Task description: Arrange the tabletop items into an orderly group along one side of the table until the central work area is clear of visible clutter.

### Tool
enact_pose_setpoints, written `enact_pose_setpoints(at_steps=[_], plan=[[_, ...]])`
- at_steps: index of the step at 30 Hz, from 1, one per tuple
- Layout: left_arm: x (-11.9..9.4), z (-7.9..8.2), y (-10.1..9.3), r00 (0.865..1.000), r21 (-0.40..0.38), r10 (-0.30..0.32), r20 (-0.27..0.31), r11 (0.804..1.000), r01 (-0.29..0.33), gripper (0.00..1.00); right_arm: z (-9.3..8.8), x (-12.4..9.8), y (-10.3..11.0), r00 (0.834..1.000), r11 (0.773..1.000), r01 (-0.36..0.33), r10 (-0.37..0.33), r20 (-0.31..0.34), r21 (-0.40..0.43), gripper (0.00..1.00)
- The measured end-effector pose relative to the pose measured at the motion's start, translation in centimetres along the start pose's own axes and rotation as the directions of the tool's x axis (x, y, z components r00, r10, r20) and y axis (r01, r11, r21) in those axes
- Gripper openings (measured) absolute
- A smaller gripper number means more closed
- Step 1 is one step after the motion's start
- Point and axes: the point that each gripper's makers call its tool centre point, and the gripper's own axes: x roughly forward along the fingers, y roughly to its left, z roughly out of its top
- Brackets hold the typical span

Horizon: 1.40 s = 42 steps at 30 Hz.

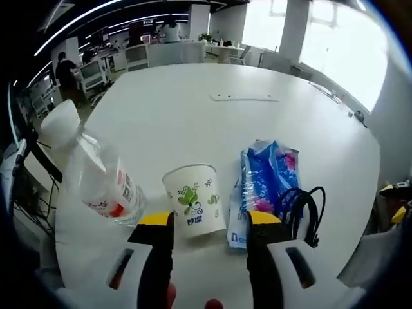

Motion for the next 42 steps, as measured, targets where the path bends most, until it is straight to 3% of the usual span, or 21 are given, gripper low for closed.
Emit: enact_pose_setpoints(at_steps=[12,14,23,25,27,33,42], plan=[[2.3,0.1,-0.7,0.999,-0.005,0.000,-0.049,1.000,0.000,0.48,0.9,0.5,-0.6,1.000,1.000,0.001,-0.001,-0.007,0.000,0.62],[2.6,-0.4,-0.6,0.997,0.031,0.012,-0.071,0.999,-0.010,0.49,1.1,0.8,-0.5,1.000,1.000,-0.003,0.003,-0.005,-0.002,0.62],[3.3,-0.6,0.2,0.995,0.005,0.025,-0.094,1.000,-0.025,0.47,1.8,1.3,-0.1,1.000,1.000,-0.015,0.015,0.000,-0.008,0.62],[3.3,-0.6,0.4,0.994,-0.001,0.030,-0.100,1.000,-0.030,0.45,1.8,1.4,-0.1,1.000,1.000,-0.017,0.017,-0.001,-0.008,0.62],[3.1,-0.8,0.5,0.993,-0.004,0.039,-0.111,0.999,-0.039,0.37,1.9,1.4,-0.1,1.000,1.000,-0.015,0.015,-0.002,-0.009,0.62],[2.4,-1.1,0.1,0.991,0.036,0.051,-0.124,0.998,-0.047,0.36,2.0,1.3,-0.2,1.000,1.000,-0.013,0.013,-0.001,-0.011,0.61],[0.8,-1.3,-0.2,0.995,0.036,0.042,-0.091,0.999,-0.039,0.35,1.7,1.5,0.3,1.000,1.000,-0.022,0.022,-0.005,-0.020,0.61]])
